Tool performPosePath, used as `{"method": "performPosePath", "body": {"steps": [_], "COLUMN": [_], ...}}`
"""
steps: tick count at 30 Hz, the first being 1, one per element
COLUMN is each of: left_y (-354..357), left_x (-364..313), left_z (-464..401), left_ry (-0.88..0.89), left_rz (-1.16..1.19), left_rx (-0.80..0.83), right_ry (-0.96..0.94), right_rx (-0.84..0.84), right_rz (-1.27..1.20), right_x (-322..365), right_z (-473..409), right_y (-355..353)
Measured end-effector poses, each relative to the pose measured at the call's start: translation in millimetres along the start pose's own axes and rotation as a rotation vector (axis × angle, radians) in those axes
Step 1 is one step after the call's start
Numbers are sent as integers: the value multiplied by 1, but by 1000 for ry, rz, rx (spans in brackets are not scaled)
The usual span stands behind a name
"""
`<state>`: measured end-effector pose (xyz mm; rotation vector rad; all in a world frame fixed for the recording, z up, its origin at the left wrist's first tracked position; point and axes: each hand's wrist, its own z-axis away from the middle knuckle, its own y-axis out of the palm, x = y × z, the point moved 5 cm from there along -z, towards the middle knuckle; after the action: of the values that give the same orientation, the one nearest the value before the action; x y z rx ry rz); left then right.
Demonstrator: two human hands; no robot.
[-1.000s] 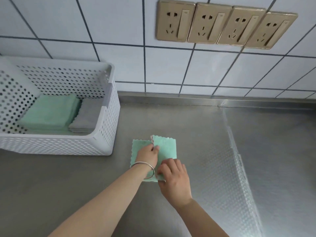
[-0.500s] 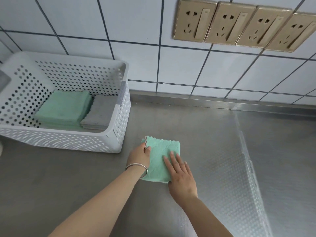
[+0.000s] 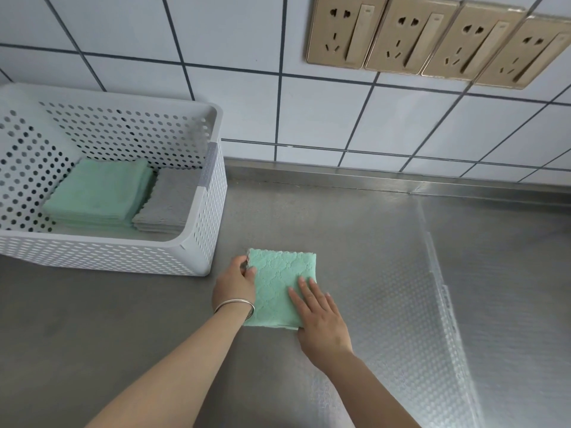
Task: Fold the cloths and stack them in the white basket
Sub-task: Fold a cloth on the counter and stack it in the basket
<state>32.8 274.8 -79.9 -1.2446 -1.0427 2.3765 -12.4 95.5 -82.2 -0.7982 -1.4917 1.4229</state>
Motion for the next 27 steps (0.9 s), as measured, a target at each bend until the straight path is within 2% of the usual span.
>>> {"method": "performPosePath", "body": {"steps": [2, 4, 7, 9, 10, 15, 21, 24, 27], "left_y": [0, -4, 5, 23, 31, 44, 47, 48, 46], "left_x": [-1, -5, -21, -27, -26, -5, -1, 0, -6], "left_z": [0, 4, 22, 33, 35, 27, 22, 20, 18], "left_ry": [20, 121, 517, 696, 725, 654, 651, 636, 582], "left_rz": [-22, -99, -414, -564, -621, -723, -689, -711, -653], "left_rx": [-3, -75, -209, -147, -91, 38, 49, 47, 158], "right_ry": [-1, -12, -44, -7, 25, 95, 116, 107, 103], "right_rx": [28, -6, -107, -71, -21, 66, 132, 115, 81], "right_rz": [-21, -41, -96, -27, -15, 27, 57, 29, -14], "right_x": [0, -1, -3, -6, -8, -13, -19, -17, -13], "right_z": [2, 2, -6, -19, -24, -31, -30, -30, -34], "right_y": [-4, -11, -21, -21, -18, 2, 11, 12, 3]}}
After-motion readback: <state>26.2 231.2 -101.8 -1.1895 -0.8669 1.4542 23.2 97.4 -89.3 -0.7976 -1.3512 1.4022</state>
